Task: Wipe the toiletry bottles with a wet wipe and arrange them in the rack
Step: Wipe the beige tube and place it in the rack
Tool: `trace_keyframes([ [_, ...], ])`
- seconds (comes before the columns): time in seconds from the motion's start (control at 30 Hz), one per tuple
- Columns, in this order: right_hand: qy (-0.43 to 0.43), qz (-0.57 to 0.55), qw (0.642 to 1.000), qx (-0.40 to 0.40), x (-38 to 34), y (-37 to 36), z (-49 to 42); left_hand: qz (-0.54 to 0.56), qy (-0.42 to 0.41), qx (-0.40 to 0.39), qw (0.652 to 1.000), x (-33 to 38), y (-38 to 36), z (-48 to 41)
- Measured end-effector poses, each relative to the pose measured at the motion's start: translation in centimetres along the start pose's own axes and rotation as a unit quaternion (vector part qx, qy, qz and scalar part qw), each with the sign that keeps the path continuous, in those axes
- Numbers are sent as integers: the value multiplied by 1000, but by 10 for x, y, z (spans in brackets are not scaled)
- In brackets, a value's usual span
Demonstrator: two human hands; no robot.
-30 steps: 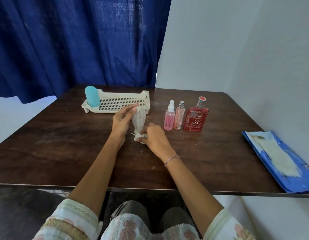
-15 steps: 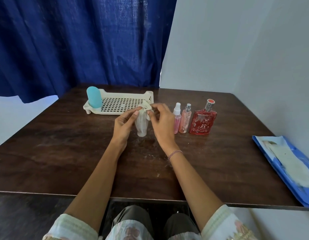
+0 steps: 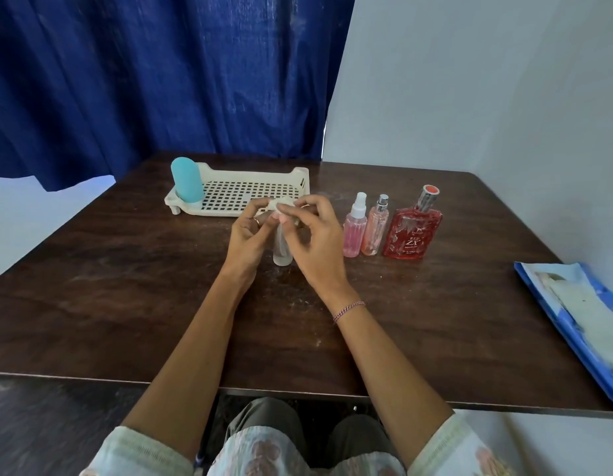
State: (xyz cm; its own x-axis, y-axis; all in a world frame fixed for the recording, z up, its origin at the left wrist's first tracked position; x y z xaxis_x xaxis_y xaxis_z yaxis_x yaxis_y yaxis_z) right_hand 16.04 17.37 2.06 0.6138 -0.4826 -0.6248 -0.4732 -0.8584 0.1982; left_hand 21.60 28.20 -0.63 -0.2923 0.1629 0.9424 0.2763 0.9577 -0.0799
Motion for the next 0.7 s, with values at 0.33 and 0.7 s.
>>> trace_keyframes([
  [0.33,-85,-43,993,64,17,14,-3,-33,-15,-32,999,2,-1,5],
  [0.7,-20,17,1000,-7,7,16,-3,-53,-36,-15,998,3,3,6],
])
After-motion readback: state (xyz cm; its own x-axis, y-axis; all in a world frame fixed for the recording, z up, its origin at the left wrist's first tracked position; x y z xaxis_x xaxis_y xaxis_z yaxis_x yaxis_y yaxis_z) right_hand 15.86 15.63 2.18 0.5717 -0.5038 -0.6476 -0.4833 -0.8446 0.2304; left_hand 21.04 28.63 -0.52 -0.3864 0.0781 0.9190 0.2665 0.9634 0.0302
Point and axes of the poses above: each hand's wrist, its own z-axis away from the middle knuckle, its own y-axis out of the back of the hand, x = y × z, the point moved 5 cm from there along -z, towards the middle knuckle, and after that the axes turned 9 degrees about -z, right-handed, at the moved point
